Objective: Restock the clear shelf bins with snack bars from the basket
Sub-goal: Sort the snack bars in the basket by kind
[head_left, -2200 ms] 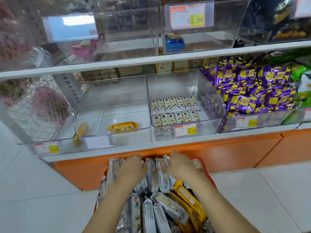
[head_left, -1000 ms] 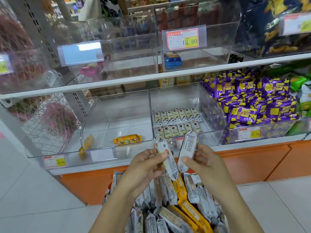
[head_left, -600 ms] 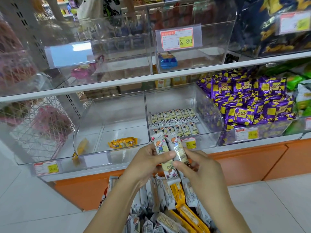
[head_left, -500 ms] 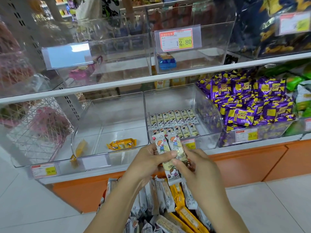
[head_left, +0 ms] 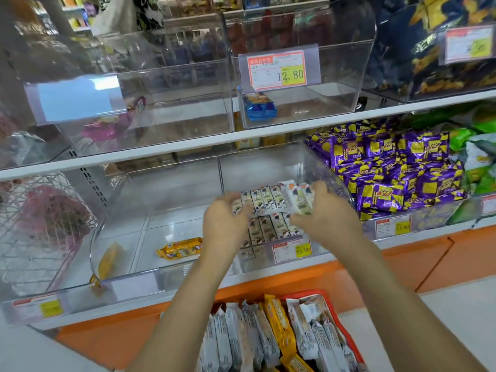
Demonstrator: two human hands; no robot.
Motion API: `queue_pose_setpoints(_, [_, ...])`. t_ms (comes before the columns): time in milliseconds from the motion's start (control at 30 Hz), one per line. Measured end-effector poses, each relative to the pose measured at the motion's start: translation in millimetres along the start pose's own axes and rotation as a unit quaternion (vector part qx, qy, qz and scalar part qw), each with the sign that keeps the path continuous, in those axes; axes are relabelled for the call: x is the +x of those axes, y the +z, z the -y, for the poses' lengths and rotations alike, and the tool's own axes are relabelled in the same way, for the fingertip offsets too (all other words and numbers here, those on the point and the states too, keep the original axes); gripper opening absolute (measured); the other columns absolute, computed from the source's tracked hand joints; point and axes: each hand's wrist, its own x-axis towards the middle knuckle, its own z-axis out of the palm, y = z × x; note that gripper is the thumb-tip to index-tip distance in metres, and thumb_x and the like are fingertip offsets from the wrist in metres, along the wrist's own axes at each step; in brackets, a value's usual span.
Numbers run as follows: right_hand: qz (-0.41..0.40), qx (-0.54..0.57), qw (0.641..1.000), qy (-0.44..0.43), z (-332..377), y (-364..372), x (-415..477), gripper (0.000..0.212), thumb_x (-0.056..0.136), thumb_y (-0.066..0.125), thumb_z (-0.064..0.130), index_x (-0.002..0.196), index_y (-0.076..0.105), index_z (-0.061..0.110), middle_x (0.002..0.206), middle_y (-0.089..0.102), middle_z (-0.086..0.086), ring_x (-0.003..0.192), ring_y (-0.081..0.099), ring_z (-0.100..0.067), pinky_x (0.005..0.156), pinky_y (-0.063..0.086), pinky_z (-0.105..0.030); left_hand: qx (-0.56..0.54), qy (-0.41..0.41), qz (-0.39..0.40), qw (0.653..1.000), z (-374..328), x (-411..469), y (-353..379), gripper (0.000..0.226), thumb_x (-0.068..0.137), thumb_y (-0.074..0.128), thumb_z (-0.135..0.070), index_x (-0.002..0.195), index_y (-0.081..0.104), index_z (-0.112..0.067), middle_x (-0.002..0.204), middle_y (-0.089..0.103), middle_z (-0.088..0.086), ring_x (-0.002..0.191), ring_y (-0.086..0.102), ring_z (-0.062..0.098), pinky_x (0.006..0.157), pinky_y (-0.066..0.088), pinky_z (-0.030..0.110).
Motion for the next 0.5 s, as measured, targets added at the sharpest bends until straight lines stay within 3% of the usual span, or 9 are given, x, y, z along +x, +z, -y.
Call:
queue_pose_setpoints(67, [0.018,-0.058,0.998,0.02,0,2,29,0.071,0.078,0.071,0.047,0.128,0.038,0.009,0.123,0.055,-0.016,0.118,0.049,-0.034,0.082,0.046,-0.038,0.049,-0.002,-0.029,0.998,11,13,-4,0.044,0.092,0.059,-0.025,0.133,0.052,-0.009,0.134,0.056,0.008,0.121,0.053,0.022,0.091,0.04,0.024])
queue_pose_setpoints(167, [0.063,-0.1,0.991,0.067,-1,12,61,0.078,0.08,0.071,0.044,0.136,0.033,0.007,0.134,0.049,-0.016,0.124,0.046,-0.035,0.091,0.047,-0.039,0.086,-0.066,0.034,0.994,32,25,3,0.049,0.093,0.056,-0.03,0.135,0.05,-0.005,0.132,0.056,0.014,0.112,0.057,0.027,0.084,0.042,0.026])
queue_pose_setpoints(300, [0.126,-0.151,0.974,0.116,-5,39,79,0.088,0.087,0.063,0.032,0.151,0.008,0.006,0.144,0.04,-0.017,0.131,0.039,-0.037,0.096,0.045,-0.041,0.013,-0.081,0.056,0.995,51,26,13,0.035,0.094,0.051,-0.029,0.122,0.059,-0.009,0.105,0.067,0.013,0.083,0.061,0.03,0.068,0.047,0.03])
queue_pose_setpoints(367, [0.139,-0.165,0.97,0.112,-8,48,82,0.08,0.089,0.058,0.032,0.15,0.016,0.003,0.138,0.047,-0.017,0.126,0.046,-0.035,0.094,0.047,-0.039,-0.004,-0.07,0.052,0.996,54,25,12,0.027,0.094,0.05,-0.024,0.115,0.061,-0.011,0.094,0.067,0.013,0.071,0.056,0.026,0.061,0.041,0.027])
queue_pose_setpoints(500, [0.166,-0.17,0.968,0.086,-6,56,82,0.044,0.097,0.046,0.025,0.133,0.047,0.0,0.136,0.05,-0.015,0.121,0.052,-0.029,0.094,0.046,-0.035,-0.011,-0.047,0.052,0.997,58,24,12,0.024,0.093,0.048,-0.022,0.11,0.061,-0.011,0.092,0.066,0.01,0.067,0.055,0.021,0.058,0.04,0.027])
